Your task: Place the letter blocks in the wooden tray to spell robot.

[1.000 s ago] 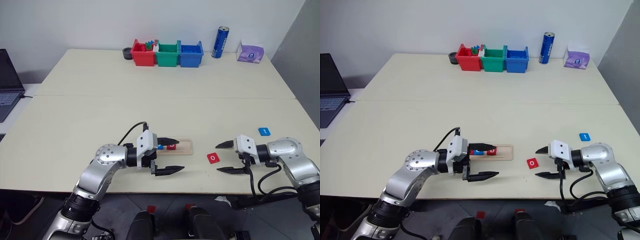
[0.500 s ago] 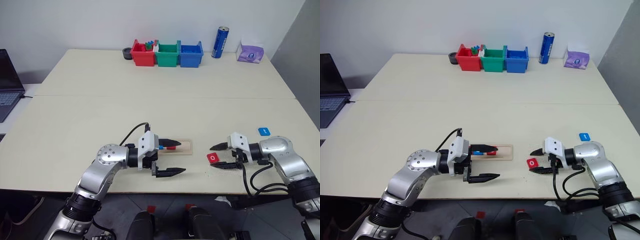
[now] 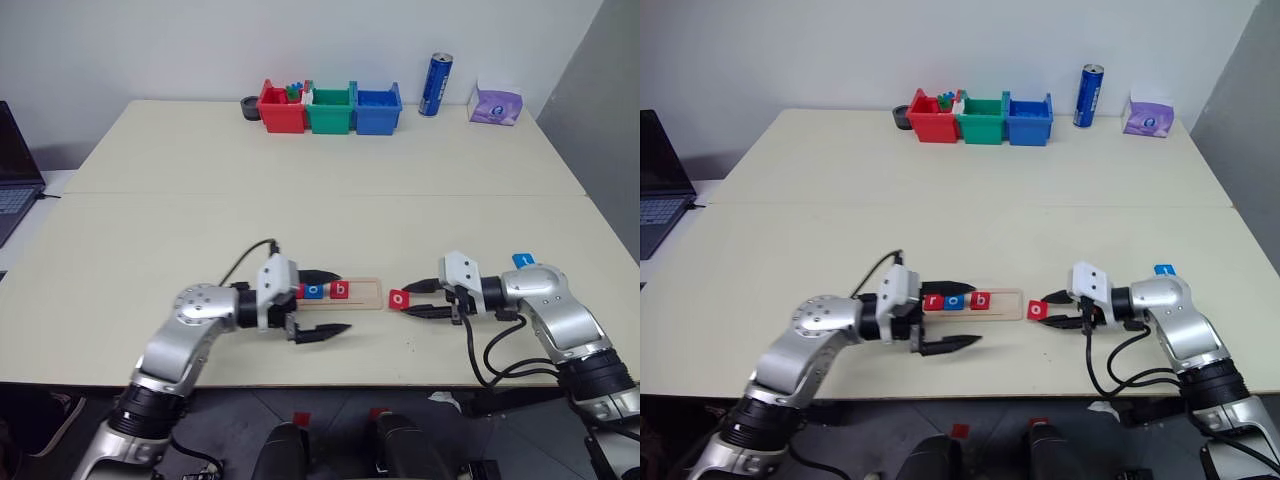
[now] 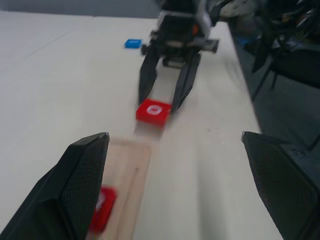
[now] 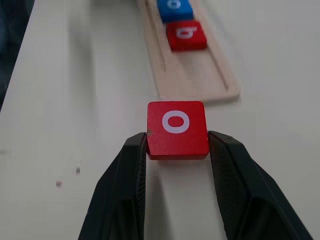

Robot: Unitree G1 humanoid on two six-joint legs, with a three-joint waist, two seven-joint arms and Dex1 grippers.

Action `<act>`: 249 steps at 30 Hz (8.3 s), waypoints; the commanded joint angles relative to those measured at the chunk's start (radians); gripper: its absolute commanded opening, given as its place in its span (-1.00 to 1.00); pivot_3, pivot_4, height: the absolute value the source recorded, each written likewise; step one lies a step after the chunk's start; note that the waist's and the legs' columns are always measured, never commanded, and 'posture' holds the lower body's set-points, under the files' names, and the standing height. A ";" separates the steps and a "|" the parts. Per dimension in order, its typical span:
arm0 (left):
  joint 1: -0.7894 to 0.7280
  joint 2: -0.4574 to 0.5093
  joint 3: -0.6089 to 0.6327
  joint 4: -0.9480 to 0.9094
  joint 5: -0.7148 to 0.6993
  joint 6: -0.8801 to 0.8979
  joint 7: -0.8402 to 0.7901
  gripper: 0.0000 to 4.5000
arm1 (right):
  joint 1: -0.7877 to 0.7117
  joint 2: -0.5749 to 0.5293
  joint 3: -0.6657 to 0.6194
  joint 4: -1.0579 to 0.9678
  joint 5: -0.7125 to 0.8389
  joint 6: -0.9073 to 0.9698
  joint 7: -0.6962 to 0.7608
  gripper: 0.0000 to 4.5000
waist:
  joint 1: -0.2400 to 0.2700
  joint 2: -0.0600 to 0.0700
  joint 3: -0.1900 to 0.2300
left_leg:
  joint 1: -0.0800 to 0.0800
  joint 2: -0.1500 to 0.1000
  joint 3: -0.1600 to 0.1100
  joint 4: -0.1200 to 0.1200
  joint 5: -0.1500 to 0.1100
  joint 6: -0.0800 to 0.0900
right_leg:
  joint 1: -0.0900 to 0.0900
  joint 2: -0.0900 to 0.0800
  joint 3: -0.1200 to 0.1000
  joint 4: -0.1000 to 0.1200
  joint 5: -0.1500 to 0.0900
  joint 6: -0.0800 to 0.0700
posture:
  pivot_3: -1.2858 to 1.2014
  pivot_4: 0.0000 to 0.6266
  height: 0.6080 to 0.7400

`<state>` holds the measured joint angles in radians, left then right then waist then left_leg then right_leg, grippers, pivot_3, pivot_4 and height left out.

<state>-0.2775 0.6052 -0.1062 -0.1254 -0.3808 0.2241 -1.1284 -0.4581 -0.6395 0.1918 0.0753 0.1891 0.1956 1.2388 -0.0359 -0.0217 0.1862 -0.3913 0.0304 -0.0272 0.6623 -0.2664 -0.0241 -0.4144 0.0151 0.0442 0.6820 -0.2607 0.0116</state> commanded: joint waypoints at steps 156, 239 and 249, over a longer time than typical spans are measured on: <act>0.127 0.096 0.127 -0.135 -0.054 0.047 0.062 1.00 | -0.150 0.136 0.087 0.227 -0.115 -0.126 -0.058 -0.99 | 0.005 0.000 0.000 | -0.002 -0.001 0.000 0.001 0.000 0.000 | 0.000 -0.005 -0.001 -0.001 0.002 0.001 | 0.03 -0.52 1.00; -0.349 -0.478 -0.203 0.304 0.195 -0.158 0.237 1.00 | 0.097 0.102 -0.556 0.114 0.044 0.422 -0.920 0.98 | 0.006 0.003 -0.002 | 0.001 -0.004 0.003 0.000 0.000 0.000 | 0.004 -0.002 0.003 -0.002 0.000 0.007 | 0.03 -0.52 1.00; -0.339 -0.468 -0.203 0.296 0.198 -0.167 0.229 1.00 | 0.132 0.125 -0.560 0.071 0.069 0.452 -0.941 -0.36 | 0.006 0.003 -0.002 | 0.002 -0.004 0.003 0.000 0.000 0.000 | 0.004 -0.002 0.003 -0.002 0.000 0.007 | 0.03 -0.52 1.00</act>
<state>-0.6045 0.1381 -0.3172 0.1983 -0.1820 0.0784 -0.8942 -0.3373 -0.5183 -0.3528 0.1810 0.2491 0.6381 0.3064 -0.0300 -0.0187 0.1843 -0.3898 0.0263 -0.0246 0.6628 -0.2663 -0.0242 -0.4101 0.0129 0.0475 0.6800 -0.2610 0.0184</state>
